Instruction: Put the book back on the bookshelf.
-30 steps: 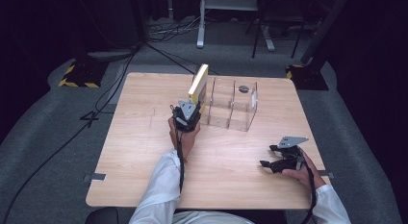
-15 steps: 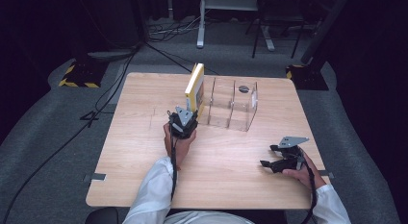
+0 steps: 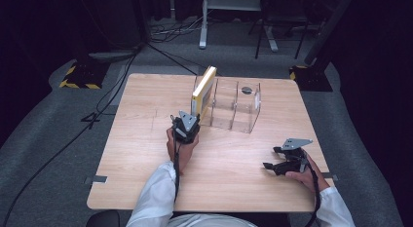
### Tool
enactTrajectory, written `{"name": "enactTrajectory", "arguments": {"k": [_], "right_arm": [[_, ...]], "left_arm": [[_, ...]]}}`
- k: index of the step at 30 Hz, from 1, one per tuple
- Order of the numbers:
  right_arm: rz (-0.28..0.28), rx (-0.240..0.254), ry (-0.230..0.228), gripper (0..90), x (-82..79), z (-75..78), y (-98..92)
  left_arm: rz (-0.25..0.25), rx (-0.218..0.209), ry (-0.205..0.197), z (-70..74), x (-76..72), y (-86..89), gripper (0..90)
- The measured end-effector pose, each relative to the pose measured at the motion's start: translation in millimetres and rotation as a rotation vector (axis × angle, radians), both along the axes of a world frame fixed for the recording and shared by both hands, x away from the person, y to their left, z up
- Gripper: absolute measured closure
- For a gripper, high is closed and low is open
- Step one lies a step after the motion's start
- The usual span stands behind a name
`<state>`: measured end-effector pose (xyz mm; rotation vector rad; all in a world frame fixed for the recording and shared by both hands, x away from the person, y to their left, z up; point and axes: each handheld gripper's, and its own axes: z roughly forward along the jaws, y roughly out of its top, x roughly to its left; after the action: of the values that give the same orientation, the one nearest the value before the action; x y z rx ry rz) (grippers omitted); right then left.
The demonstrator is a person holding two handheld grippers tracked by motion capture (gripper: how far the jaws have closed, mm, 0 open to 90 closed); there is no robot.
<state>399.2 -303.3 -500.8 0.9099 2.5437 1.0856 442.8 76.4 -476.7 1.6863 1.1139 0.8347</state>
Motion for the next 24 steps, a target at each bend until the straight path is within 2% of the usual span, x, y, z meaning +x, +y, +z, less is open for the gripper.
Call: {"name": "enactTrajectory", "arguments": {"k": [3,9,14,18,21,23,24], "right_arm": [[0.001,-0.001,-0.001,15.4,0.3,0.0,-0.1],[0.003,-0.003,-0.003,15.4,0.5,-0.1,0.1],[0.004,-0.008,-0.007,15.4,0.3,-0.2,0.5],[0.004,-0.01,-0.008,15.4,0.0,-0.2,0.7],[0.006,-0.01,-0.008,15.4,0.1,-0.2,0.4],[0.006,-0.01,-0.008,15.4,0.0,-0.2,0.5],[0.006,-0.012,-0.009,15.4,-0.1,-0.2,0.6]], "left_arm": [[0.006,0.004,-0.005,0.0,2.3,-5.1,75.7],[0.019,-0.086,0.036,1.3,9.8,-1.7,75.7],[0.035,-0.077,0.032,1.4,9.6,-1.0,74.9],[0.05,-0.094,0.029,1.5,8.8,0.8,70.8],[0.043,-0.088,0.027,2.0,8.1,3.5,69.0],[0.041,-0.099,0.028,1.2,7.5,5.1,69.0],[0.038,-0.087,0.029,1.2,7.2,6.6,68.8]]}}
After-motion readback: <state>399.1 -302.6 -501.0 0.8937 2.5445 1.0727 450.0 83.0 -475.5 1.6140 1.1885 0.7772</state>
